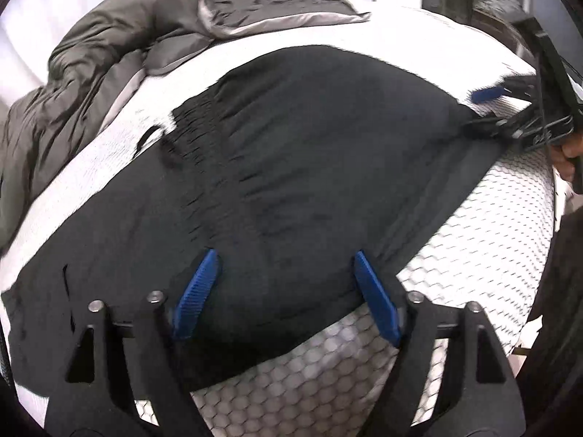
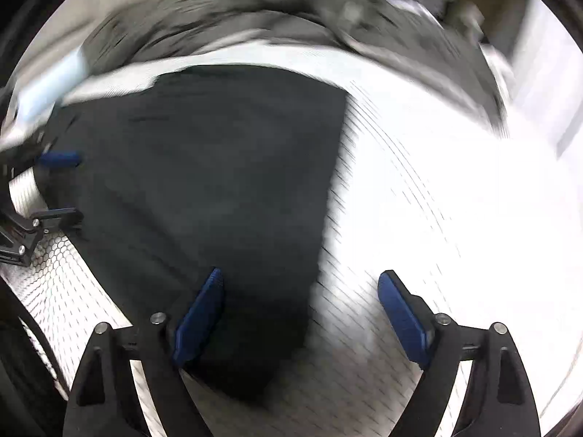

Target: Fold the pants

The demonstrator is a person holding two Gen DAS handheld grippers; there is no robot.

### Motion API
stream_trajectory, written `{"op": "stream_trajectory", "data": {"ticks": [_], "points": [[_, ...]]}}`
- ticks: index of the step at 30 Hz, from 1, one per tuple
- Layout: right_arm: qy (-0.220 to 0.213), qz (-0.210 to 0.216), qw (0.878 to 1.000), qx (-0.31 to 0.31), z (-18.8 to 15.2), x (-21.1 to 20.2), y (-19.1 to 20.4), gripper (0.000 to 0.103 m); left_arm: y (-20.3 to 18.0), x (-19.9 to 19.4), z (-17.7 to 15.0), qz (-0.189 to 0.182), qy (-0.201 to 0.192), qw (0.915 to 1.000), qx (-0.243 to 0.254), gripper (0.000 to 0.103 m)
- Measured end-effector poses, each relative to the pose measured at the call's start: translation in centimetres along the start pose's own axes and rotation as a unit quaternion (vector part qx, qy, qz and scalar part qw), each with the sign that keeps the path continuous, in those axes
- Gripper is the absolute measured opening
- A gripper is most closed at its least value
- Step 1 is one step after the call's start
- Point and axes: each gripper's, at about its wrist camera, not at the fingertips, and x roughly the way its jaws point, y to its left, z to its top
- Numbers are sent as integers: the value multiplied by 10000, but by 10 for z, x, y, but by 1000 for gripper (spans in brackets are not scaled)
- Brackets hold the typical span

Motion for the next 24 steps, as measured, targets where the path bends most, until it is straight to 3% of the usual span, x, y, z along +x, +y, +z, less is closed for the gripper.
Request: {"op": "stream_trajectory", "data": {"ticks": [1, 4, 7, 9, 11, 13, 15, 18, 19, 20, 21, 23, 24], "points": [[-6, 15, 9999, 165, -5, -1, -11, 87, 2, -1, 2, -10, -3, 10000, -17, 77], [-228, 589, 9949, 783, -16, -19, -31, 85, 3, 0, 4, 4, -9, 10000, -11, 77], [-324, 1759, 9761, 1232, -19, -24, -36, 76, 4, 3, 6, 5, 18, 10000, -22, 77], [-203, 2121, 9671, 1388, -18, -15, -38, 72, 3, 5, 9, 24, 20, 10000, -13, 77], [-52, 2236, 9627, 1524, -22, 5, -37, 61, 1, 6, 11, 25, 28, 10000, -6, 77], [-39, 2211, 9639, 1481, -28, 4, -28, 20, 2, 8, 12, 1, 31, 10000, -10, 77], [-202, 2283, 9620, 1487, -23, -2, -28, 9, 5, 8, 12, -52, 27, 10000, -53, 77], [-569, 2412, 9619, 1151, -29, -36, -25, 9, 8, 7, 10, -79, 23, 9999, -79, 78], [-445, 2283, 9670, 1044, -41, -43, -20, 11, 8, 7, 10, -81, 36, 9999, -68, 78], [-57, 1934, 9769, 905, -46, -27, -16, 11, 9, 8, 9, -89, 48, 9999, -52, 78], [152, 1941, 9764, 931, -50, -16, -15, 11, 9, 7, 9, -90, 48, 9999, -57, 78], [-59, 2091, 9731, 969, -45, -26, -20, 19, 13, 3, 11, -129, 28, 9998, -143, 78], [-263, 2129, 9713, 1028, -42, -36, -25, 40, 16, 1, 12, -160, -5, 9997, -188, 78]]}}
